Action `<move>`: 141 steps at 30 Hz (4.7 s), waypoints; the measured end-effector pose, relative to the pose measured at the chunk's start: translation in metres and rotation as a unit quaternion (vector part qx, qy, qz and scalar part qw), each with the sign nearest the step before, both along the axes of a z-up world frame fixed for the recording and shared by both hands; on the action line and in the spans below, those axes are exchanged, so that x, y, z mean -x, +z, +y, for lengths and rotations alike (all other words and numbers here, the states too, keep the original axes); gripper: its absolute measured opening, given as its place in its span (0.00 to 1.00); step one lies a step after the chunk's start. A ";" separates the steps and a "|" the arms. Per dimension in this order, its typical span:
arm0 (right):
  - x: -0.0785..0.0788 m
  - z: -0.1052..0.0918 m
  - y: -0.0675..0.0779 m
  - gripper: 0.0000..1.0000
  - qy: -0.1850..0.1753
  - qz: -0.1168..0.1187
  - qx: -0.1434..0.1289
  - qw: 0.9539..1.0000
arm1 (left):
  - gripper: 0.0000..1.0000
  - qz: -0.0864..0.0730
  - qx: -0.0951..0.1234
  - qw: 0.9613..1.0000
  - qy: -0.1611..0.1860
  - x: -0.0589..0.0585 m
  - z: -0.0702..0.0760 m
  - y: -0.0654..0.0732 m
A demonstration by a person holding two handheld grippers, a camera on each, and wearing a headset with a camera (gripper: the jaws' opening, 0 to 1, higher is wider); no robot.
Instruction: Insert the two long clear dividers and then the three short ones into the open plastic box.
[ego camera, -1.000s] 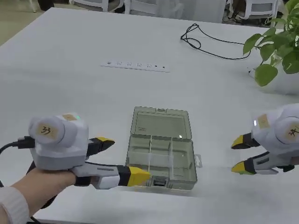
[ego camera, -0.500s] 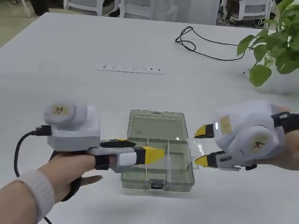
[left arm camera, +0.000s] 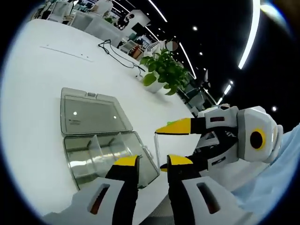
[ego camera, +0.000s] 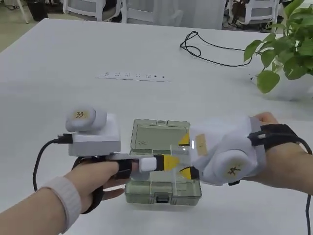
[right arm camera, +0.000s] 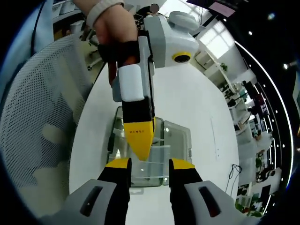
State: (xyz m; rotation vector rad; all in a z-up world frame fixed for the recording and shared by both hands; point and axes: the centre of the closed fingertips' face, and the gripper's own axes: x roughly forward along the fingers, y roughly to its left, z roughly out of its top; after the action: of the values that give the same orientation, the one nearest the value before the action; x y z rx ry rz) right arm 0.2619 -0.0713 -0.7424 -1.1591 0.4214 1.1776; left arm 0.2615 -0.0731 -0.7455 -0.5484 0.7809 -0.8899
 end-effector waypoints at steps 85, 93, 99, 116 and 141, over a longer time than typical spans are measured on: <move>0.047 0.007 0.032 0.02 0.051 0.318 0.078 0.944 | 0.00 -0.277 -0.029 0.940 -0.197 0.046 0.003 0.020; 0.036 -0.002 0.029 0.02 0.024 0.306 0.085 0.948 | 0.19 -0.259 -0.058 0.950 -0.163 0.038 0.015 0.007; 0.013 -0.016 0.020 0.02 -0.006 0.279 0.097 0.955 | 0.49 -0.259 -0.101 0.953 -0.117 0.025 0.037 -0.003; -0.010 -0.031 -0.009 0.02 -0.049 0.265 0.115 0.956 | 0.85 -0.225 -0.142 0.963 -0.051 0.017 0.075 -0.021; -0.011 -0.032 -0.025 0.02 -0.050 0.282 0.110 0.952 | 0.81 -0.210 -0.133 0.967 -0.044 0.017 0.076 -0.027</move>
State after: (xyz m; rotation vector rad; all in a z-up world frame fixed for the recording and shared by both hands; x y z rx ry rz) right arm 0.2733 -0.1033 -0.7673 -0.9578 1.0580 1.3911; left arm 0.2448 0.0030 -0.7725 -0.0791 0.5268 -0.9254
